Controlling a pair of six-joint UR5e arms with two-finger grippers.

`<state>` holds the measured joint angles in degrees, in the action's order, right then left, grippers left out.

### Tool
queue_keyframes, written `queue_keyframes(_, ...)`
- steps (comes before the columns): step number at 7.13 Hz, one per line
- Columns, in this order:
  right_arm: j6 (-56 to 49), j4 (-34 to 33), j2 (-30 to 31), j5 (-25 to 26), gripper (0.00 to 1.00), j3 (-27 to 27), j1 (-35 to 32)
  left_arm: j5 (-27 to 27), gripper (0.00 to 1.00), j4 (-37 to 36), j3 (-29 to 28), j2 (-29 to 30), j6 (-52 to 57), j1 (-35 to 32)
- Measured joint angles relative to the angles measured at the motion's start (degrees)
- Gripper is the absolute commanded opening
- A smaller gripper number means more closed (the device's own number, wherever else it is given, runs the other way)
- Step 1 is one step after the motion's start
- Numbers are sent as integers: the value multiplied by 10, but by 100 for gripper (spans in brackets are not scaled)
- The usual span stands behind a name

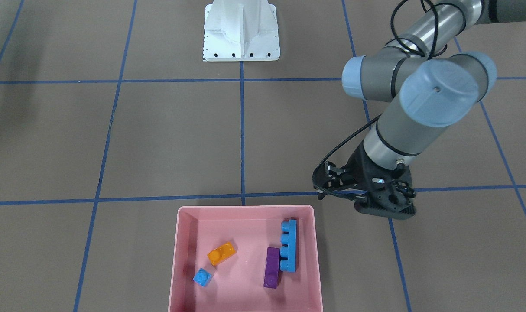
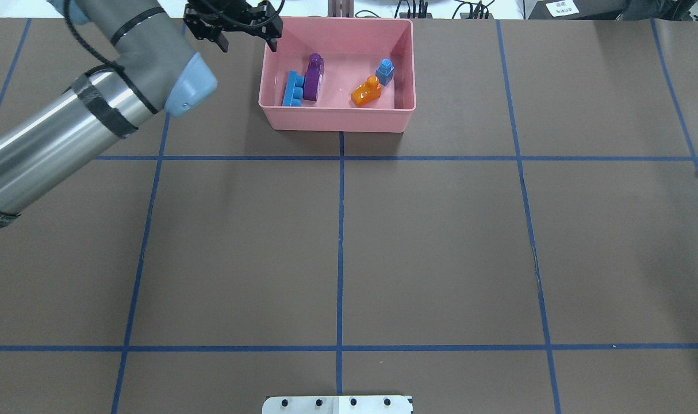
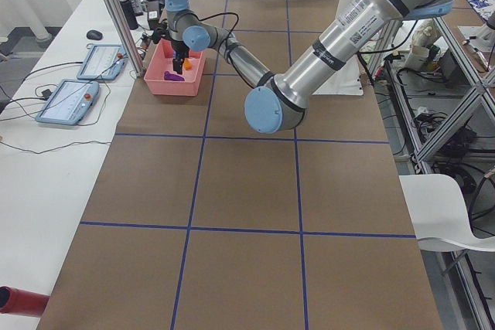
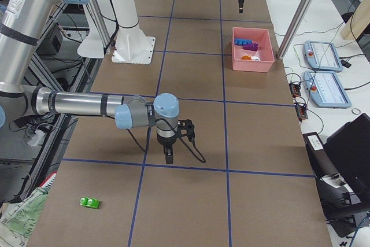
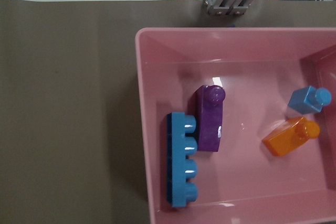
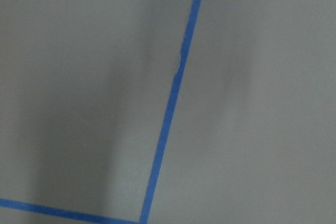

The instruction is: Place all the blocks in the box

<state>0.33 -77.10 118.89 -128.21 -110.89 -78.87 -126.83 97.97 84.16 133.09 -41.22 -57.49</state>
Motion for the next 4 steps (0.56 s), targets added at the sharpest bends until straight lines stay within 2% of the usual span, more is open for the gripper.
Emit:
queue_keyframes(2, 20, 95, 83, -3, 100, 17, -9, -15, 100, -16, 91, -118, 104, -19)
queue_keyframes(3, 38, 180, 118, -4, 100, 53, -14, -17, 100, -18, 128, -179, 162, -29)
queue_keyframes(4, 63, 287, 137, -6, 100, 114, -16, -19, 100, -19, 164, -244, 215, -41)
